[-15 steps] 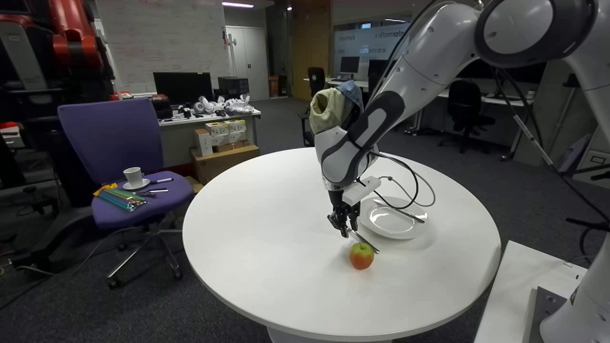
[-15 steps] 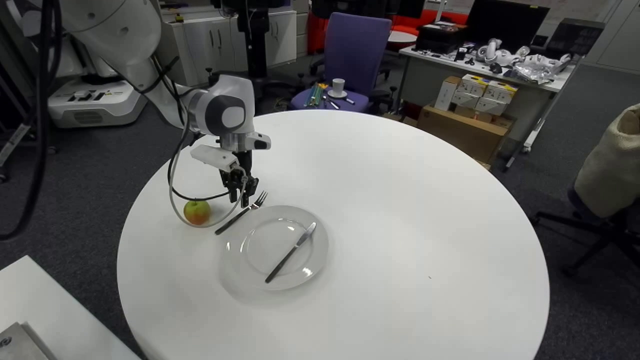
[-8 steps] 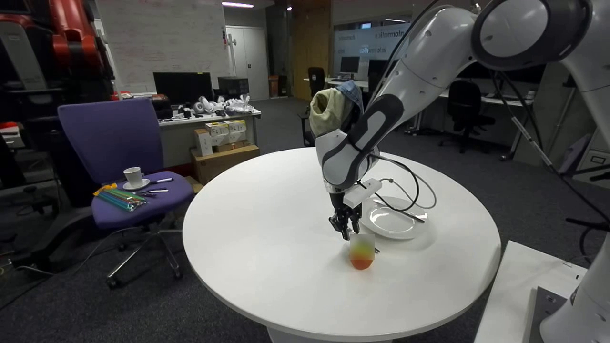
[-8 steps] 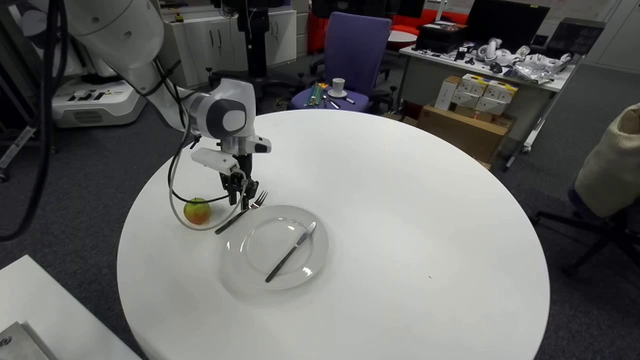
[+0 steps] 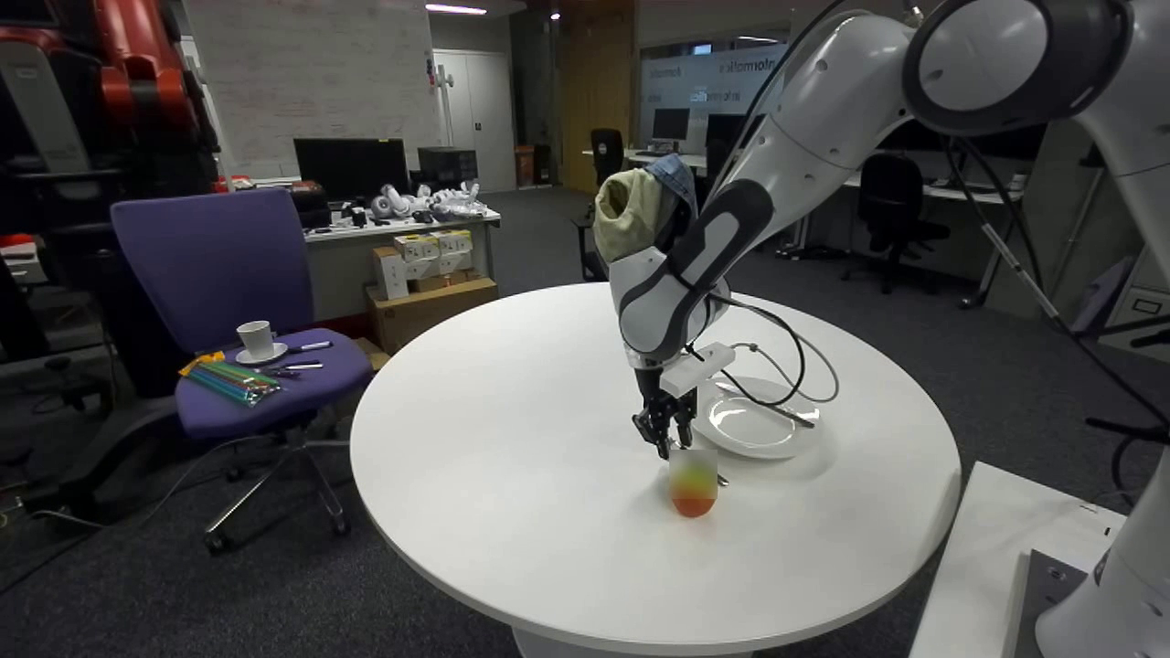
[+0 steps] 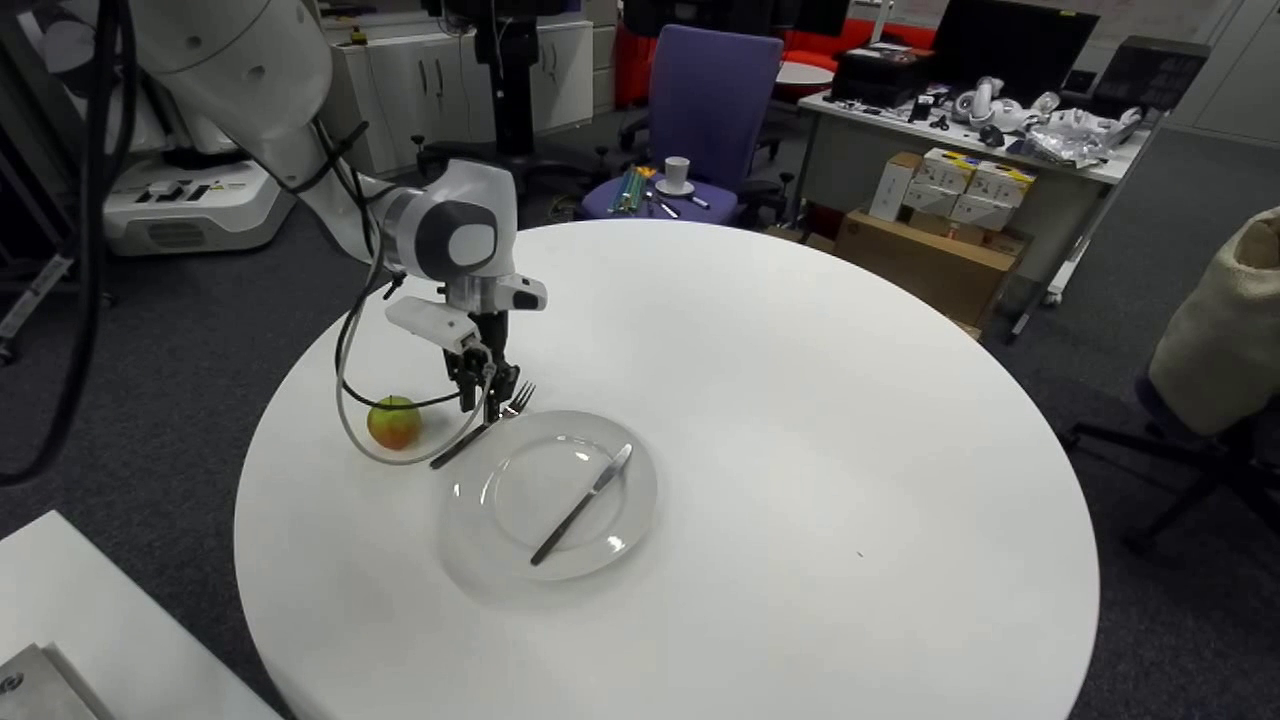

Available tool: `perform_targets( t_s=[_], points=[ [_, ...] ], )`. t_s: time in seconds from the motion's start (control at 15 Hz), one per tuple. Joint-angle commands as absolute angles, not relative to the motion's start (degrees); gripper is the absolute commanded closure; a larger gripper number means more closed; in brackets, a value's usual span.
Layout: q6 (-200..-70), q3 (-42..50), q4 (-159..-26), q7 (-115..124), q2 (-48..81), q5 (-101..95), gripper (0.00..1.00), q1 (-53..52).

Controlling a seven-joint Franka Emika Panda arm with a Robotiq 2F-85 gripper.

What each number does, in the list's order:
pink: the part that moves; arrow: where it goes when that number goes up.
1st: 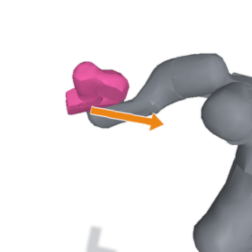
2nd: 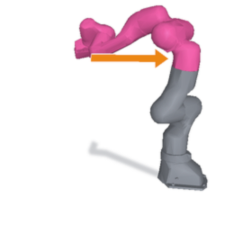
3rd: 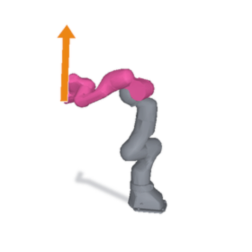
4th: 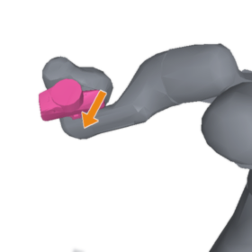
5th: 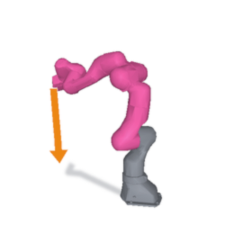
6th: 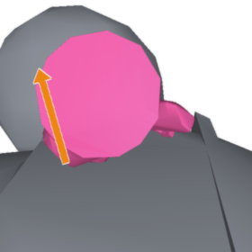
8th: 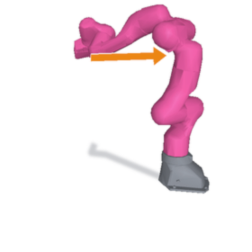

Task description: Put the silver fork on the white plate.

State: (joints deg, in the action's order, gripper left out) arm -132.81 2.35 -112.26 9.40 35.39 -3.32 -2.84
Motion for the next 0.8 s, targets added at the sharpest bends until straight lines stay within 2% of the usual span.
perform_targets(
  t_s=[0.0,0.2,0.47,0.73],
  points=[
    [-131.8,2.4,-112.6,9.4,34.6,-1.9,0.47,-2.2],
    [-132.0,2.5,-112.9,9.3,34.7,-1.8,0.46,-2.0],
    [-132.4,2.5,-113.1,9.0,34.6,-1.7,0.36,-1.7],
    [-132.4,2.4,-112.9,8.8,34.9,-1.6,0.39,-1.3]
  ],
)
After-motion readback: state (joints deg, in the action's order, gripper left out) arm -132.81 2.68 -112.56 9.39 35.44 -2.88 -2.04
